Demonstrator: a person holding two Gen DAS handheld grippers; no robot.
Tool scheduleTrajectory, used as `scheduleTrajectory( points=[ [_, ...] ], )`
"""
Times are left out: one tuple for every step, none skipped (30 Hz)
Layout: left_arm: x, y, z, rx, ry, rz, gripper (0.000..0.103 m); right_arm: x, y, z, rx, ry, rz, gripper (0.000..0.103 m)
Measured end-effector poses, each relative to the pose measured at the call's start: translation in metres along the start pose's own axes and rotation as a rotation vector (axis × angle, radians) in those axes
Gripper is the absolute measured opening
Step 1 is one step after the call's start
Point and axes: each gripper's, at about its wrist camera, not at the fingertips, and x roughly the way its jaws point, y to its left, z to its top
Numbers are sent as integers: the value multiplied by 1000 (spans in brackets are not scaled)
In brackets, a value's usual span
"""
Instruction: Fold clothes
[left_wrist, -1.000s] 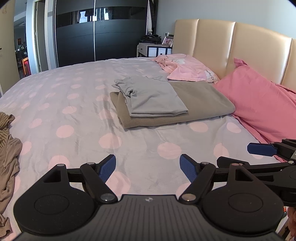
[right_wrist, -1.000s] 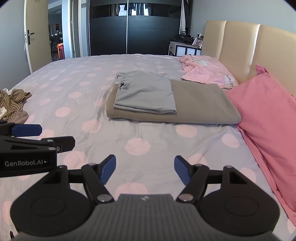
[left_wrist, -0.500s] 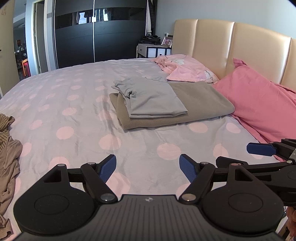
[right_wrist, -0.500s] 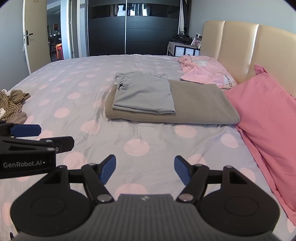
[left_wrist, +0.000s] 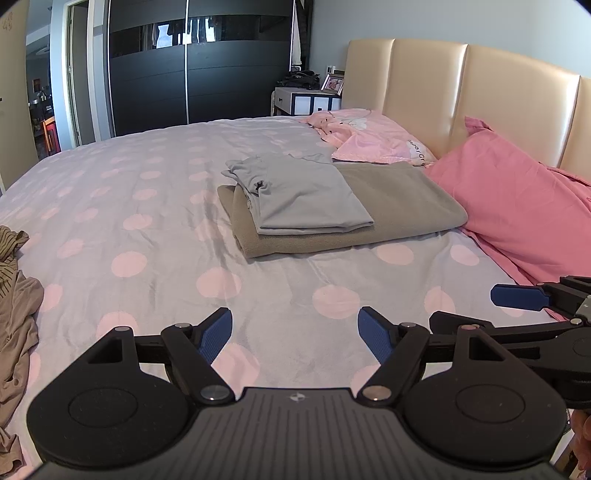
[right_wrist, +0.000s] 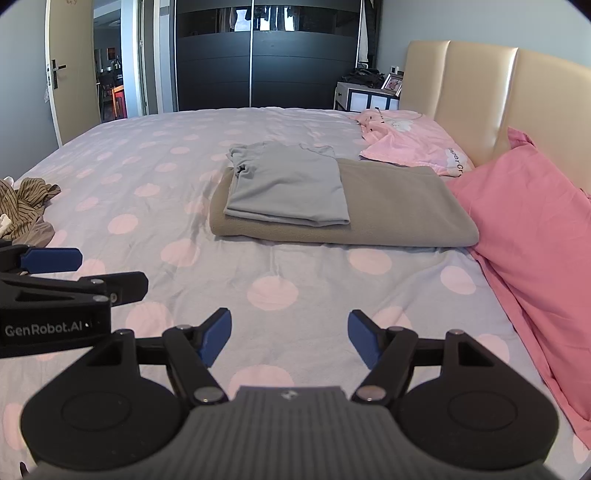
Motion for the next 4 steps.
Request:
scheduleTrajectory(
  points=[
    [0,0,0,0,1,-1,74,0,0,0,0,0,0,72],
    [0,0,0,-2,2,-2,74,0,0,0,-1,0,1,72],
    [0,0,0,-7,2,-4,74,0,0,0,-2,1,1,72],
    [0,1,-1,-11,1,-6,74,1,0,0,-1,1,3,72]
  ],
)
